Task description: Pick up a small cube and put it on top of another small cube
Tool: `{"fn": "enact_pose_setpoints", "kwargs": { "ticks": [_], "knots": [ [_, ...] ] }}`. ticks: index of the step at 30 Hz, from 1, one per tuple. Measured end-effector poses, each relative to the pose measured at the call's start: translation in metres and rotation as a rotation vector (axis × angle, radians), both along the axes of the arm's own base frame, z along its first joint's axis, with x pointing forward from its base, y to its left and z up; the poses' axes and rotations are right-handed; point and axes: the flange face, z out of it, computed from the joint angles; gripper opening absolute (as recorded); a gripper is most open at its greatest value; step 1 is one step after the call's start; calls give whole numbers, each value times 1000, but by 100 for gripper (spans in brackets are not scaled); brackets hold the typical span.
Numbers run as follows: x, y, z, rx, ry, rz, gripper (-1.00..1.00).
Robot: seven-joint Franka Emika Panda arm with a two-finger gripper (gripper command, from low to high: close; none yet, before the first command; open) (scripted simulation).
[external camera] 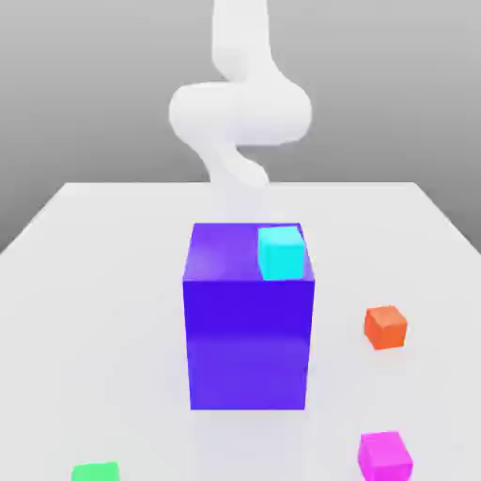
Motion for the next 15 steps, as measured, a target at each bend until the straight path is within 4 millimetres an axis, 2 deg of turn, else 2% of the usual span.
{"fn": "enact_pose_setpoints", "kwargs": {
  "ticks": [4, 8, 15],
  "knots": [
    [44, 16, -50, -50, 85, 187, 0],
    [79, 37, -104, -102, 158, 365, 0],
    [120, 81, -206, -207, 268, 669, 0]
  ]
}}
